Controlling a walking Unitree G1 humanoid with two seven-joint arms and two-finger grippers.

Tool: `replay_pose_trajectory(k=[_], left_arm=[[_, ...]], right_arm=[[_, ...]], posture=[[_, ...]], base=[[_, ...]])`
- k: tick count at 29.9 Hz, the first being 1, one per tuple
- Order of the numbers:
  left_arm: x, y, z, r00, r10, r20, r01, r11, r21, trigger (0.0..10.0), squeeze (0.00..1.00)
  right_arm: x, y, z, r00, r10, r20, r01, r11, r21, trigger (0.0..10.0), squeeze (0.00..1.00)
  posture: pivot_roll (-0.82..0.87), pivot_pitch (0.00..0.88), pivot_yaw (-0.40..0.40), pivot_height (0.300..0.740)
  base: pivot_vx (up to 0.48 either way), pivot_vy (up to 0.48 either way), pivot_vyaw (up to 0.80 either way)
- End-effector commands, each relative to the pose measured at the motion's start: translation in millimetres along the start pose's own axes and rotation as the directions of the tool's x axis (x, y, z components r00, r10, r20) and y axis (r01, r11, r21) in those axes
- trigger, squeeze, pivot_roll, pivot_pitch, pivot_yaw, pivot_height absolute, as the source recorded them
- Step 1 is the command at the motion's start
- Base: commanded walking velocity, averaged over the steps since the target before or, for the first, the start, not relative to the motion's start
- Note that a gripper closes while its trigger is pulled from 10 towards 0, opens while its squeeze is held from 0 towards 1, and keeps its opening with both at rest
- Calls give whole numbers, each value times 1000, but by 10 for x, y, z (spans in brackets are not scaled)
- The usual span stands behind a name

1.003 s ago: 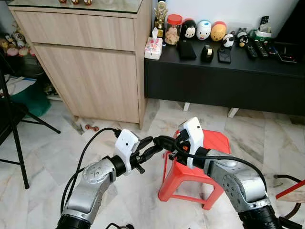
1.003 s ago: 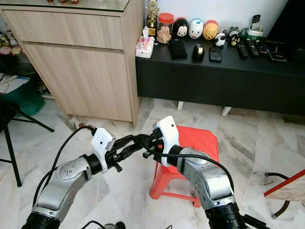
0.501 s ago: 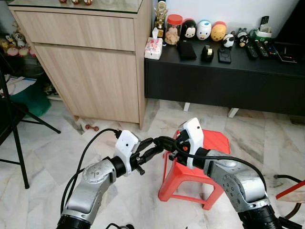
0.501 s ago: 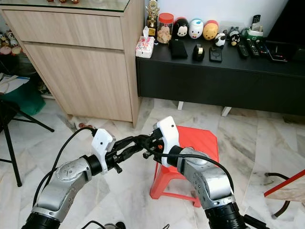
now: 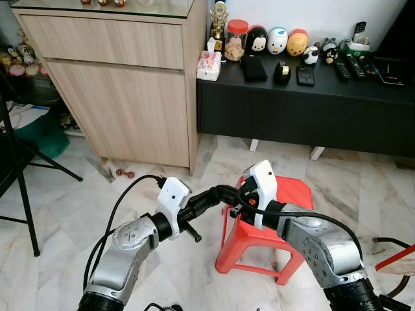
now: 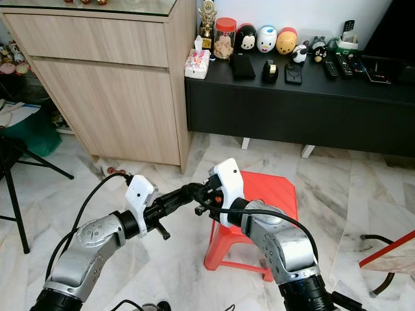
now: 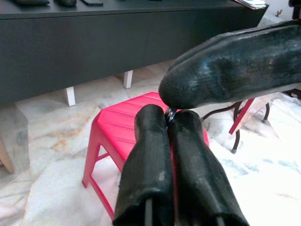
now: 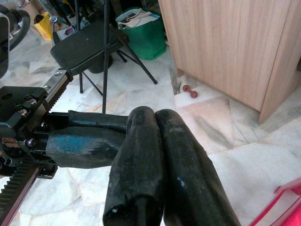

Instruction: Hang keys on a hook

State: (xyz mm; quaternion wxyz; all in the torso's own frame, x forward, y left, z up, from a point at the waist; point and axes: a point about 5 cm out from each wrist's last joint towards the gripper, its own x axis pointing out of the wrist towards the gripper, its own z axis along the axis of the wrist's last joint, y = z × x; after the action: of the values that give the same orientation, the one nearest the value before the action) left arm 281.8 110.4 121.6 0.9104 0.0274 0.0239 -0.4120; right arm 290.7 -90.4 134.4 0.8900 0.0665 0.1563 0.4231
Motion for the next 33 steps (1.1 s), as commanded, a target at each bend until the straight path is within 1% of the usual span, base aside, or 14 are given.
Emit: replay_pose_trajectory(k=[1,6,14,15,22,25,30,31,32,33], left_arm=[[-6,-31,50,1000,-14,27,14,1000,-8,0,0],[-4,-46,47,999,-22,26,22,1000,-12,0,0],[-34,-48,-15,1000,-21,-8,21,1000,-18,0,0],[-38,-52,-26,1000,-23,-13,23,1000,-20,0,0],[-48,-55,-48,999,-29,-31,29,999,-16,0,0],[-70,-61,-100,997,-37,-60,37,999,-10,0,0],[-75,-64,-115,997,-36,-65,35,999,-11,0,0],[-77,-63,-117,997,-35,-66,34,999,-11,0,0],[-85,-57,-127,997,-30,-71,30,1000,-11,0,0],[-85,-57,-127,997,-30,-71,30,1000,-11,0,0]], right_arm=[[1,-16,-12,1000,-8,-14,8,1000,-6,10000,0],[-1,-21,-17,1000,-10,-14,10,1000,-6,10000,0],[-4,-54,-34,999,-30,-16,30,1000,2,10000,0],[-4,-63,-32,999,-36,-15,36,999,5,10000,1000],[-8,-96,-21,998,-57,-13,57,998,-3,10000,1000],[-20,-167,1,995,-102,-5,102,995,1,10000,1000],[-29,-206,14,992,-128,4,128,992,7,10000,1000],[-31,-224,23,990,-143,12,143,990,10,10000,1000],[-38,-272,48,983,-183,32,183,983,22,10000,1000],[-38,-272,48,983,-183,32,183,983,22,10000,1000]], posture=[[147,160,-58,740],[148,160,-59,740],[147,161,-58,740],[147,162,-58,740],[147,162,-58,740],[146,163,-58,740],[148,163,-58,740],[148,163,-58,740],[148,164,-58,740],[148,164,-58,740]], base=[[0,0,0],[0,0,0],[0,0,0],[0,0,0],[0,0,0],[0,0,0],[0,0,0],[0,0,0],[0,0,0],[0,0,0]])
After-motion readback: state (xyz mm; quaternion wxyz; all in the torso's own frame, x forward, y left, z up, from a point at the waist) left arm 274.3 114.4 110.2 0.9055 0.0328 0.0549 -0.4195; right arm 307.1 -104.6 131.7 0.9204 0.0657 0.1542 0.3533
